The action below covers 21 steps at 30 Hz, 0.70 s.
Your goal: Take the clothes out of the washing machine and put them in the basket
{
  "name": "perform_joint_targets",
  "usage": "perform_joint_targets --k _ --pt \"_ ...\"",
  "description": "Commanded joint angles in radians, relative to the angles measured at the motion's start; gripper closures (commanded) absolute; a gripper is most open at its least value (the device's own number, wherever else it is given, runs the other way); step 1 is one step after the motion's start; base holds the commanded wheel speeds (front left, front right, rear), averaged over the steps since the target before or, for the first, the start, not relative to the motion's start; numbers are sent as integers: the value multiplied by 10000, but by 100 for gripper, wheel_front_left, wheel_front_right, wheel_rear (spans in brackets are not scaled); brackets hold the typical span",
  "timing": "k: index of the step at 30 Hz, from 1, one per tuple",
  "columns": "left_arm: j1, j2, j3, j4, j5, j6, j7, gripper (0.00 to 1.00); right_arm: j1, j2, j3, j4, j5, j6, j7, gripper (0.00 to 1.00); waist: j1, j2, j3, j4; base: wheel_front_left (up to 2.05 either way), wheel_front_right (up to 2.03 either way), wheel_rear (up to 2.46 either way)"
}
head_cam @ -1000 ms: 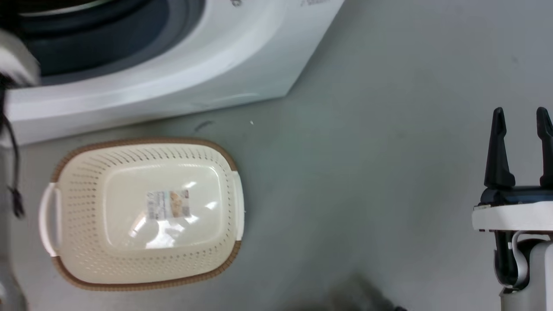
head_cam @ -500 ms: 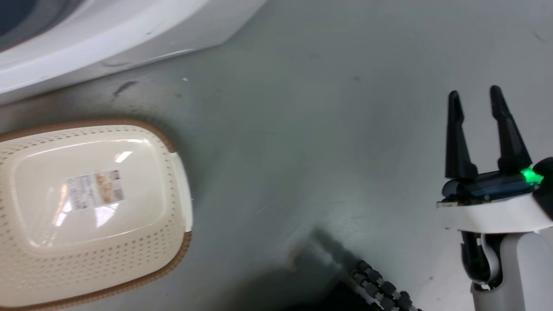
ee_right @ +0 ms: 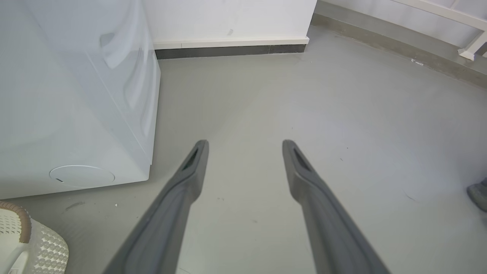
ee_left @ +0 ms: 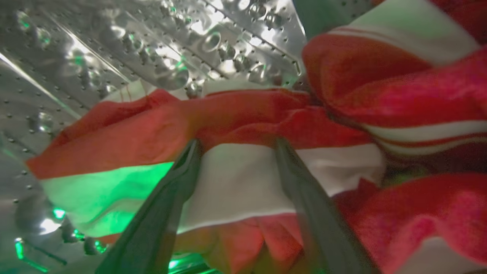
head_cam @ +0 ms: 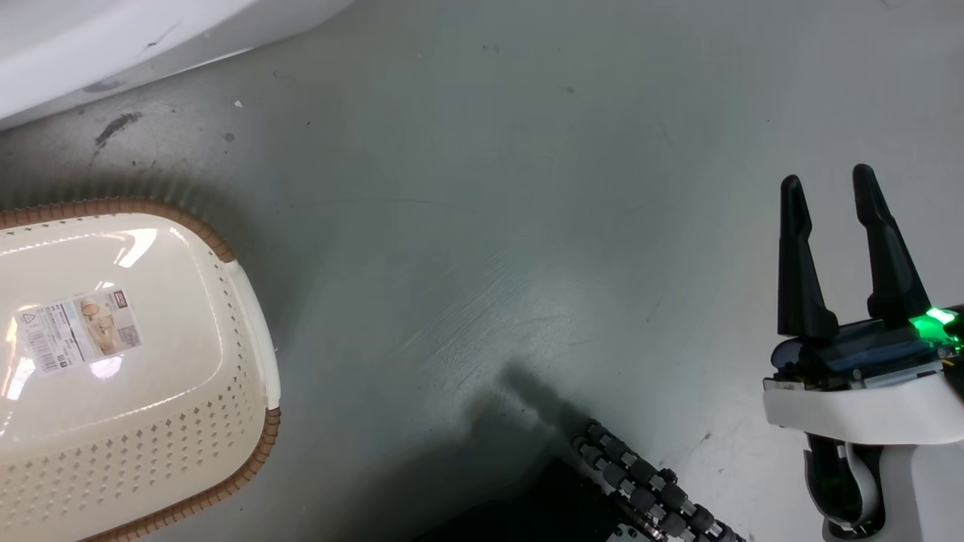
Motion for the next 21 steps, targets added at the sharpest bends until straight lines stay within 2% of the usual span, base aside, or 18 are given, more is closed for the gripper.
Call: perform_joint_targets --k 1,7,8,9,21 --pt "-114 44 -138 100 -108 15 194 0 84 19 -62 -107 -44 -10 -21 0 -1 0 79 29 0 0 0" --pt "-233 40 -364 491 -380 16 464 0 67 19 -99 -239 1 -10 -21 0 -1 0 251 124 0 0 0" --pt "-262 27 -372 559 -368 31 372 25 63 19 -77 -268 13 -10 -21 0 -1 0 272 135 0 0 0" --pt "-301 19 -376 610 -337 65 281 100 57 19 -58 -296 18 -10 -21 0 -1 0 291 145 0 0 0" --pt "-866 -266 -508 845 -263 47 -1220 100 -413 17 -262 -291 -220 -10 -21 0 -1 0 198 269 0 0 0"
